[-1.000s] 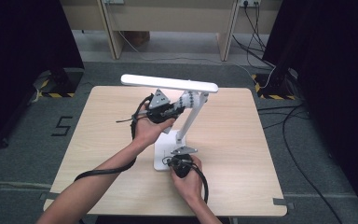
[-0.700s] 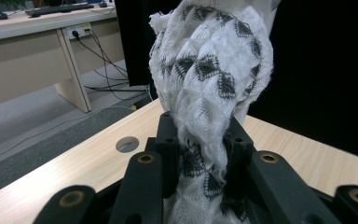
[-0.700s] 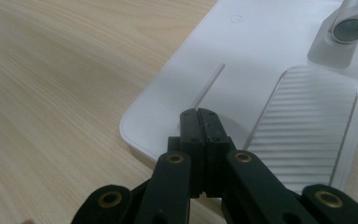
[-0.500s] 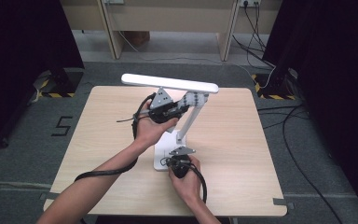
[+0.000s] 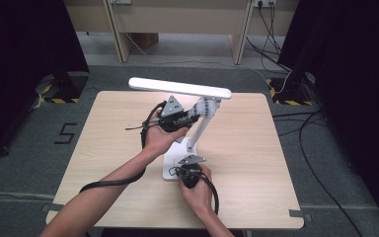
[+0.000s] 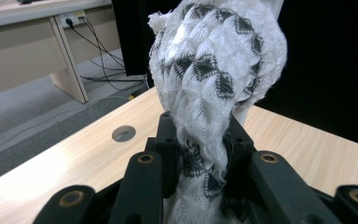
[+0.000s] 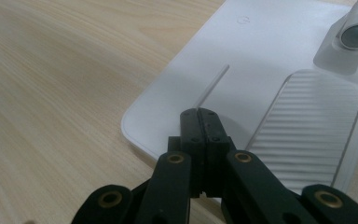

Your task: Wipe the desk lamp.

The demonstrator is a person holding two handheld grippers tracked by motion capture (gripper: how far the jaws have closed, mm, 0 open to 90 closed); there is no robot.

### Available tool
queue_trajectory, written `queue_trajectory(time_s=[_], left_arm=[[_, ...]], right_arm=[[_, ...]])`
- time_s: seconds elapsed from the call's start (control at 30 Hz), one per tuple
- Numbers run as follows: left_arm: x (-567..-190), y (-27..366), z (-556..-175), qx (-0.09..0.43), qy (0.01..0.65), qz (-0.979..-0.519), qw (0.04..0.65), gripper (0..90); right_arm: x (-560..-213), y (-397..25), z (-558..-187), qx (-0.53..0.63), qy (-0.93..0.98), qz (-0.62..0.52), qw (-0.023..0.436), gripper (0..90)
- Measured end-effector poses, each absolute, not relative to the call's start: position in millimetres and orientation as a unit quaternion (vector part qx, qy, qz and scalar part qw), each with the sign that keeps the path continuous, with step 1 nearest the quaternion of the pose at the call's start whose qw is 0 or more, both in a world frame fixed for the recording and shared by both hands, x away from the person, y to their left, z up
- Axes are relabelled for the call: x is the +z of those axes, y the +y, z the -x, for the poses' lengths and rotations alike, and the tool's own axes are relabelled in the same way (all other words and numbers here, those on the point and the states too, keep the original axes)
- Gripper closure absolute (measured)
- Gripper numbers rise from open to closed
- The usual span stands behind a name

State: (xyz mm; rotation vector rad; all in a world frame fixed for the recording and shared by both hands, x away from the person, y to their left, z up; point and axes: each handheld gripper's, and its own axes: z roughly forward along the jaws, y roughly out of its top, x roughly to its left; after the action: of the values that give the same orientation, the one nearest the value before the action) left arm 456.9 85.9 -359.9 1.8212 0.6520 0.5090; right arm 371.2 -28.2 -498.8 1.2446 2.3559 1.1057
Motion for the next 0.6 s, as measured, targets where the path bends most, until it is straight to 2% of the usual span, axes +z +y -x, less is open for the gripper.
queue_trajectory(time_s=[0.6], left_arm=[[-391, 90, -470, 0.186, 0.287, -0.792, 0.506, 72.5]], right_arm=[[-499, -28, -370, 0.38, 0.811, -0.425, 0.131, 90.0]])
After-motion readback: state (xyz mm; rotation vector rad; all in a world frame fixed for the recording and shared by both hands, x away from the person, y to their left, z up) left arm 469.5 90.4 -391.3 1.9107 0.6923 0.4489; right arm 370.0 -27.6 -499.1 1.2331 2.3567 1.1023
